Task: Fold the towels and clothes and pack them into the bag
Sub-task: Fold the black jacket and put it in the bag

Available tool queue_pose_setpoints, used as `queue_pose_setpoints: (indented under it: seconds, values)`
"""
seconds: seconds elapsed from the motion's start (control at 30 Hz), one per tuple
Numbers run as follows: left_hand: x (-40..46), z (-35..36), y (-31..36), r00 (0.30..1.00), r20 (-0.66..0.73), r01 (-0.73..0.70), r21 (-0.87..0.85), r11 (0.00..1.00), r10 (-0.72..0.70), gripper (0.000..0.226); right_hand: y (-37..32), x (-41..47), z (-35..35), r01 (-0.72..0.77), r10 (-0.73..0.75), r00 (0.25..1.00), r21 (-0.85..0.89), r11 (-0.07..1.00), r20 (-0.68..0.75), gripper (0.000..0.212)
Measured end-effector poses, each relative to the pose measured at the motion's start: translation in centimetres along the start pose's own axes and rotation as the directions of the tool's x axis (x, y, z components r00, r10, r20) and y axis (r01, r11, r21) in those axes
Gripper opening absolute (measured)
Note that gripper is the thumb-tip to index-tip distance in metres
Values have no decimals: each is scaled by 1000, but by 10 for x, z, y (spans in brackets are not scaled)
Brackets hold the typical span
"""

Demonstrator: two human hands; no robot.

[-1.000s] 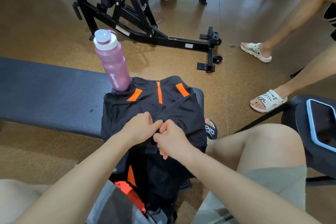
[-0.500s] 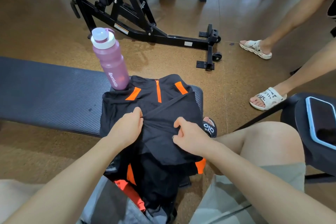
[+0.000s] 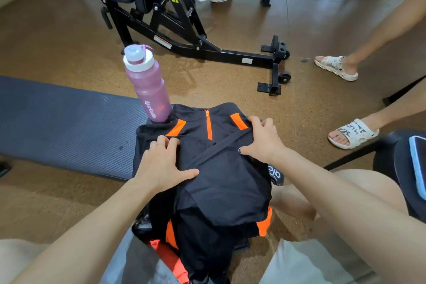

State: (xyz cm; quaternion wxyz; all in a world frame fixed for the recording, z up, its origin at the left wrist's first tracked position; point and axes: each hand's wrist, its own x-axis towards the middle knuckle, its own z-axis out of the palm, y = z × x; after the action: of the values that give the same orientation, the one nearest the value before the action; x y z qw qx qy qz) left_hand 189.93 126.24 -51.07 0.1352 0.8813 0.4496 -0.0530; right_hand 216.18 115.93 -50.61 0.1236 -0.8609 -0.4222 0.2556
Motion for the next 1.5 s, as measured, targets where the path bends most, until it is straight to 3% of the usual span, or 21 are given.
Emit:
queue_pose_setpoints:
  seconds: [0.1,0.2,0.33,0.47,0.57,0.73,0.87,1.03,1.17,1.23,1.37,1.5]
  values:
    - [12,-3,1,999,32,-8,-26,1000,9,113,-3,16,-11,-51,47,997,67,996,65,120]
    - [26,-8,7,994,91,-67,34,997,63,127,-9,31,-23,-56,36,991,158,986,125,123]
    - [43,-15,13,984,178,-25,145,989,-1,140,-15,43,-30,-17,-6,987,135,991,162,96]
    - [48,-14,13,964,242,94,83,992,-111,146,-7,52,-38,-78,59,986,121,990,154,76]
    - [47,-13,15,976,190,86,84,993,-101,136,1,54,-38,-115,84,977,151,982,197,77]
    - [48,-15,18,992,121,44,5,999,-44,112,-3,55,-43,-50,4,969,180,982,247,75]
    - [46,-22,22,996,92,2,-113,994,9,95,-6,50,-49,6,-55,980,247,969,192,74]
    - [45,-29,25,979,13,-203,-4,979,203,77,-7,37,-56,86,-119,986,259,962,117,74]
    - [52,-53,16,966,-187,-180,-2,984,176,69,-12,37,-74,155,-152,988,259,953,-32,66]
    - [57,-68,12,934,-309,-184,15,983,180,68,-18,41,-82,160,-141,985,240,958,-95,65]
    - [61,-93,12,828,-469,-212,243,946,306,57,-35,51,-89,145,-125,985,183,972,-119,62]
    - [62,-112,3,802,-484,-146,408,901,349,40,-50,59,-89,180,-163,975,111,977,-149,17]
